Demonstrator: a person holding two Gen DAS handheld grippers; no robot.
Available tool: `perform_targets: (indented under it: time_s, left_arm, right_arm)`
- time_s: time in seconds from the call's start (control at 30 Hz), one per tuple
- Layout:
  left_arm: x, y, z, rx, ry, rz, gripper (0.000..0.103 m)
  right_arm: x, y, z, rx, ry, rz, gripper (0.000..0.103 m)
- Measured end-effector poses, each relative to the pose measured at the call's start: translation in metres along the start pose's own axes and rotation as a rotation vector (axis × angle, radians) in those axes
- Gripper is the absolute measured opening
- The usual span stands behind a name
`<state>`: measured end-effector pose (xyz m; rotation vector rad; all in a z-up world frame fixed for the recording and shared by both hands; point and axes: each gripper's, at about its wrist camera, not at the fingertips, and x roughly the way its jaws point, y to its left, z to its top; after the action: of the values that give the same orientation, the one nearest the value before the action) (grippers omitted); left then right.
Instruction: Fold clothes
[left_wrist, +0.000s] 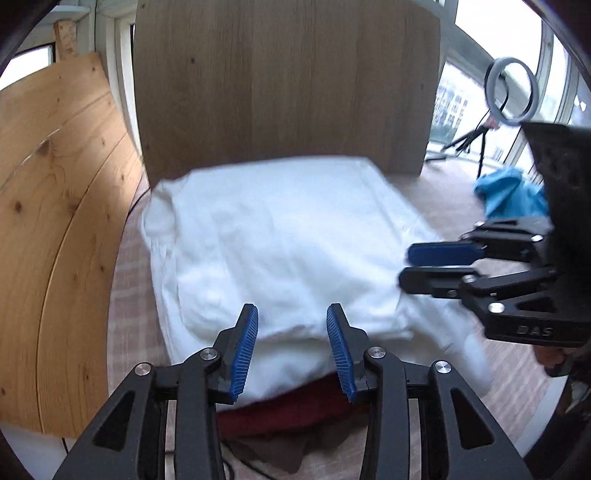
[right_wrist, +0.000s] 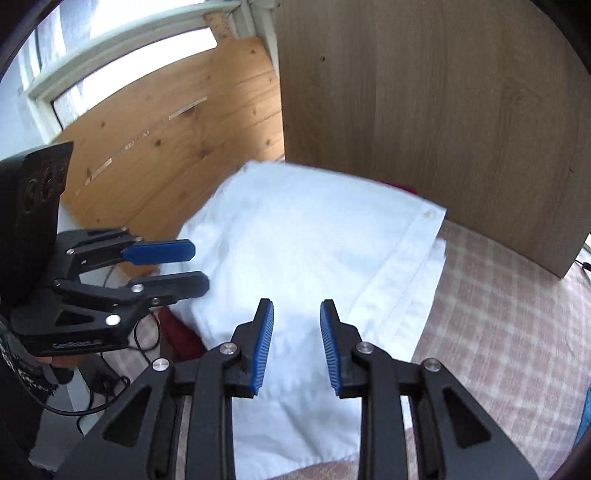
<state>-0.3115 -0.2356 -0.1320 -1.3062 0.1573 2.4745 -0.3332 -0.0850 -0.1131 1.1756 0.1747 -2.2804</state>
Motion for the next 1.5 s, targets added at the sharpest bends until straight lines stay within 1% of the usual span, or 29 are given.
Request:
perform_targets:
  time_s: [0.03,0.07,0.13,0.17,0.2,0.23,0.3,0.33,0.37,0.4,0.43,0.47,0.6,0.67,0.73,0.8,0.9,1.03,1.27,1.4,1.5]
  left_arm:
    - [-0.001,0.000,-0.009,-0.002,0.019,0.015,0.036]
    - [-0.005,0.002,-0.017,-0.016,0.022,0.017,0.036]
    - [-0.019,0.007,-0.031,-0.060,0.010,0.017,0.036]
    - [-0.028,0.011,-0.037,-0.091,-0.003,0.022,0.036]
    - [-0.035,0.013,-0.042,-0.127,-0.015,0.011,0.036]
    - [-0.041,0.016,-0.047,-0.167,-0.026,-0.013,0.036]
    - [-0.054,0.011,-0.053,-0.212,-0.044,-0.031,0.037]
    - [-0.060,0.005,-0.054,-0.219,-0.053,-0.027,0.040]
    - [-0.064,-0.001,-0.054,-0.219,-0.063,-0.009,0.046]
    - [-0.068,-0.008,-0.055,-0.217,-0.074,0.017,0.049]
    - [-0.072,-0.015,-0.056,-0.217,-0.081,0.036,0.051]
    - [-0.076,-0.021,-0.056,-0.216,-0.083,0.038,0.051]
    - [-0.092,-0.045,-0.061,-0.217,-0.084,0.019,0.054]
    - [-0.098,-0.055,-0.066,-0.223,-0.074,0.022,0.059]
    - [-0.099,-0.066,-0.071,-0.231,-0.046,0.041,0.060]
    - [-0.099,-0.078,-0.079,-0.243,-0.023,0.064,0.060]
    - [-0.099,-0.094,-0.091,-0.264,0.013,0.089,0.060]
    - [-0.103,-0.119,-0.104,-0.302,0.040,0.099,0.060]
    - [-0.133,-0.167,-0.121,-0.321,0.010,0.115,0.060]
    - [-0.149,-0.189,-0.132,-0.328,-0.018,0.122,0.060]
    - [-0.157,-0.201,-0.139,-0.330,-0.032,0.119,0.060]
  right_arm:
    - [0.001,0.005,-0.010,-0.025,0.029,-0.025,0.026]
    - [0.001,0.010,-0.020,-0.048,0.055,-0.046,0.026]
    - [-0.012,0.014,-0.038,-0.074,0.082,-0.045,0.031]
    - [-0.021,0.011,-0.045,-0.062,0.091,-0.048,0.037]
    - [-0.031,0.008,-0.053,-0.050,0.101,-0.050,0.042]
    - [-0.041,0.004,-0.059,-0.031,0.107,-0.054,0.042]
    - [-0.060,-0.008,-0.067,0.058,0.093,-0.082,0.042]
    - [-0.069,-0.014,-0.071,0.103,0.083,-0.097,0.042]
    - [-0.079,-0.017,-0.074,0.144,0.061,-0.120,0.044]
    - [-0.088,-0.019,-0.076,0.176,0.037,-0.146,0.050]
    - [-0.096,-0.019,-0.079,0.198,0.016,-0.172,0.053]
    - [-0.104,-0.019,-0.082,0.218,-0.003,-0.198,0.058]
    - [-0.120,-0.009,-0.088,0.213,-0.035,-0.285,0.059]
    - [-0.128,-0.005,-0.096,0.211,-0.038,-0.316,0.059]
    - [-0.137,-0.003,-0.105,0.223,-0.052,-0.326,0.060]
    - [-0.146,-0.005,-0.116,0.241,-0.057,-0.323,0.062]
    - [-0.158,-0.009,-0.134,0.244,-0.052,-0.325,0.062]
    - [-0.177,-0.015,-0.159,0.232,-0.048,-0.340,0.062]
    - [-0.212,-0.019,-0.197,0.201,-0.051,-0.333,0.062]
    - [-0.227,-0.021,-0.217,0.192,-0.061,-0.307,0.062]
    - [-0.237,-0.020,-0.231,0.177,-0.069,-0.308,0.062]
